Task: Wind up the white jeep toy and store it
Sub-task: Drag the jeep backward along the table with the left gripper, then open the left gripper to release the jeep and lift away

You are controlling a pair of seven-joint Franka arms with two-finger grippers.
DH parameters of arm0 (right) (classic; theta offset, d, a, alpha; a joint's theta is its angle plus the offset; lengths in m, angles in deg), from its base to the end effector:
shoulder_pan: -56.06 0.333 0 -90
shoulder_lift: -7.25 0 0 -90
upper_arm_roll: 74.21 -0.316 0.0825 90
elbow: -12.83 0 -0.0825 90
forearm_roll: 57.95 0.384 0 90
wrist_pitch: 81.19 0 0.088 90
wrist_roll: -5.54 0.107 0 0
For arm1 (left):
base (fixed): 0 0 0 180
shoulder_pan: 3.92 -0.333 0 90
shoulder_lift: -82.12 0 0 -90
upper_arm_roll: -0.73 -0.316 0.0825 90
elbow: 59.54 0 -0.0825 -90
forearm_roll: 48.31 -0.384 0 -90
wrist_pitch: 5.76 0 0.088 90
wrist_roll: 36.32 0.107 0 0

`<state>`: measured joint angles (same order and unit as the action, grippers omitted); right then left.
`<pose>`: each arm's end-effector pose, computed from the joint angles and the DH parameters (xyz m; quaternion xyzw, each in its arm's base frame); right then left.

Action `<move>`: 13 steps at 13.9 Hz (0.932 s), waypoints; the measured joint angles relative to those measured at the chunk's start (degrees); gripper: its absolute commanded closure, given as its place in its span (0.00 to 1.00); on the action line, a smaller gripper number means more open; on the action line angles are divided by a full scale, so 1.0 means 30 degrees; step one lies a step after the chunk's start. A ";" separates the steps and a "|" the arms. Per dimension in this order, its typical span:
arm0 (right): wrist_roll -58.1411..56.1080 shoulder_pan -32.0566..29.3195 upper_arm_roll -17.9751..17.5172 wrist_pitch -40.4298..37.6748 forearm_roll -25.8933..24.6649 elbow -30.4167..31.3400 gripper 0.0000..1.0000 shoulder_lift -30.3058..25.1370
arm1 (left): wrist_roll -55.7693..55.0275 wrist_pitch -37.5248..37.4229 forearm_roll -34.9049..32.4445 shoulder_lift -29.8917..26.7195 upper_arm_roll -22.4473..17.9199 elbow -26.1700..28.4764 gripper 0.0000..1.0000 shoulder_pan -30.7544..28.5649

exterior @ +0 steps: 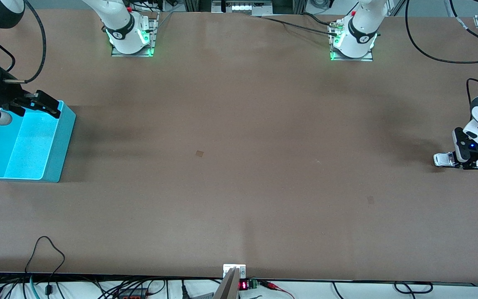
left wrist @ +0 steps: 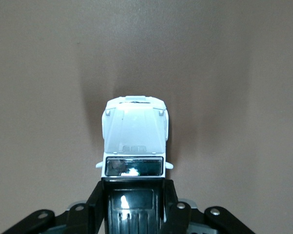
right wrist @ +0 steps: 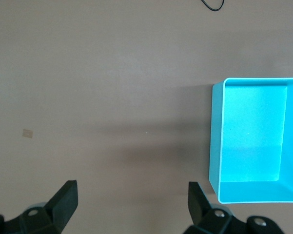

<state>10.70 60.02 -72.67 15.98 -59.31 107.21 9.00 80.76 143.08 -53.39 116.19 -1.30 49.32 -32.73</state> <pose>0.5722 0.0221 0.5820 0.9996 -0.0225 0.0099 0.0116 0.5520 0.3262 0.1946 -0.7004 0.7110 0.0191 0.0589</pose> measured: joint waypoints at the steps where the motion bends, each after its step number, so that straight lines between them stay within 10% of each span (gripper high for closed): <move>1: -0.0001 0.0000 0.0000 0.0000 0.0000 0.0000 0.00 0.0001 | 0.0167 -0.0026 0.0000 0.0098 -0.0001 0.0009 0.00 -0.0010; 13: -0.0015 -0.0001 0.0005 0.0000 0.0000 0.0000 0.00 0.0013 | -0.0835 -0.5906 -0.0001 -0.2518 0.0229 -0.0937 0.00 0.0620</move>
<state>10.65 60.02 -72.66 15.98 -59.31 107.21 9.04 78.25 125.36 -53.39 108.64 -0.61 46.51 -30.87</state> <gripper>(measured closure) 0.000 0.000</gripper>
